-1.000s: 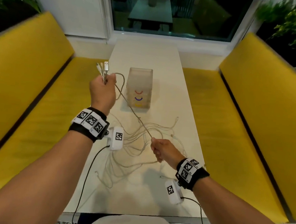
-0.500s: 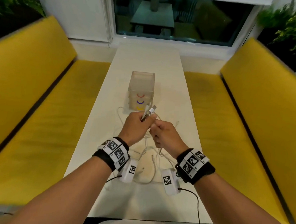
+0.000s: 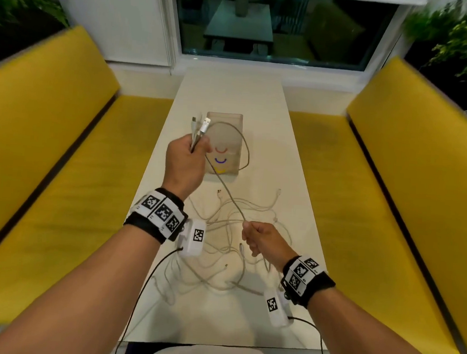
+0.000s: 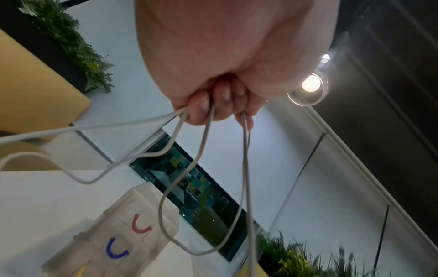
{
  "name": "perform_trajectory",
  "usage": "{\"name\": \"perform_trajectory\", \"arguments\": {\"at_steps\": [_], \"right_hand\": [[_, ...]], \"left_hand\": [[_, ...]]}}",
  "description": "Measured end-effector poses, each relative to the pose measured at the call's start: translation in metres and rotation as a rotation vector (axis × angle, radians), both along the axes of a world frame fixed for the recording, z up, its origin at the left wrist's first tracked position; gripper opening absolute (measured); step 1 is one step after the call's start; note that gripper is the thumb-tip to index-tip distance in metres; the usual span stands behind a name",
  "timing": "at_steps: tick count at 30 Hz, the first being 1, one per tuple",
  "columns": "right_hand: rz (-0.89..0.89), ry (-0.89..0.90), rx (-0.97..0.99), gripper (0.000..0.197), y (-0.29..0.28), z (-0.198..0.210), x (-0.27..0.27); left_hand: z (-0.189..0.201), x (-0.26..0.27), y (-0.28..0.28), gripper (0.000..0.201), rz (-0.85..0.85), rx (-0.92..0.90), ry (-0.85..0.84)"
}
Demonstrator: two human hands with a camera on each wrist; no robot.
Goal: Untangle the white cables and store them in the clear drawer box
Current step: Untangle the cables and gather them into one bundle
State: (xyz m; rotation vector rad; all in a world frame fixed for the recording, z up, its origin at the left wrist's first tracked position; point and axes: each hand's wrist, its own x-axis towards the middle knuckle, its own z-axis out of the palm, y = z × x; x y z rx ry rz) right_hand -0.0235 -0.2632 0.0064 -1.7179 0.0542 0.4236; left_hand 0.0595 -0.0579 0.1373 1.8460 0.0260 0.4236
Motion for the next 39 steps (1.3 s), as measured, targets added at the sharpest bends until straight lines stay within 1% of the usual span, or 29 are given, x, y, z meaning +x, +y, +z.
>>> {"name": "perform_trajectory", "arguments": {"at_steps": [3,5,7,10,12,16,18,20,23,24,25,27,28,30,32,34,35,37,39], "right_hand": [[-0.009,0.093,0.001,0.046,-0.004,-0.017,-0.005],[-0.014,0.111,-0.013,0.045,-0.009,-0.025,-0.007],[-0.022,0.113,-0.023,0.041,-0.013,-0.022,-0.005],[-0.075,0.114,0.011,0.035,-0.015,-0.005,0.001],[-0.115,0.116,0.106,0.032,-0.017,0.01,0.006],[-0.126,0.11,0.307,0.026,-0.018,0.043,0.017],[-0.08,0.057,0.322,0.023,-0.018,0.059,0.022],[-0.025,-0.03,0.242,0.026,-0.016,0.077,0.026],[0.049,-0.163,0.081,0.029,-0.007,0.1,0.031],[0.081,-0.222,0.011,0.027,-0.003,0.105,0.032],[0.116,-0.281,-0.063,0.025,0.0,0.108,0.034],[0.165,-0.352,-0.196,0.02,0.004,0.108,0.039],[0.169,-0.364,-0.256,0.018,0.004,0.107,0.043],[0.148,-0.386,-0.368,0.016,0.0,0.103,0.052],[0.085,-0.449,-0.485,0.015,-0.006,0.101,0.062],[-0.001,-0.521,-0.617,0.017,-0.014,0.1,0.074],[-0.052,-0.544,-0.679,0.018,-0.019,0.097,0.081],[-0.17,-0.551,-0.743,0.021,-0.027,0.091,0.093],[-0.266,-0.547,-0.788,0.029,-0.029,0.085,0.095]], "left_hand": [[0.012,0.008,0.007,0.029,0.081,-0.059,-0.063],[0.016,0.011,0.01,0.028,0.069,-0.069,-0.06],[0.015,0.011,0.011,0.028,0.048,-0.052,-0.039],[0.006,0.007,0.009,0.033,0.044,-0.048,-0.005],[-0.001,0.004,0.006,0.036,0.034,-0.059,0.041],[-0.01,-0.004,-0.002,0.019,0.014,-0.043,0.09],[-0.012,-0.01,-0.009,0.023,-0.01,-0.034,0.091],[-0.015,-0.016,-0.016,0.037,-0.088,-0.017,0.125],[-0.02,-0.025,-0.028,0.061,-0.279,0.045,0.214],[-0.022,-0.028,-0.032,0.061,-0.332,0.044,0.22],[-0.022,-0.03,-0.035,0.056,-0.362,0.042,0.208],[-0.022,-0.031,-0.037,0.04,-0.357,0.061,0.183],[-0.022,-0.028,-0.036,0.038,-0.338,0.072,0.179],[-0.025,-0.023,-0.032,0.039,-0.323,0.074,0.179],[-0.024,-0.021,-0.027,0.042,-0.305,0.024,0.194],[-0.022,-0.021,-0.024,0.04,-0.25,-0.05,0.203],[-0.021,-0.021,-0.023,0.038,-0.212,-0.089,0.197],[-0.021,-0.017,-0.021,0.032,-0.136,-0.187,0.193],[-0.024,-0.013,-0.017,0.023,-0.123,-0.315,0.187]]}}
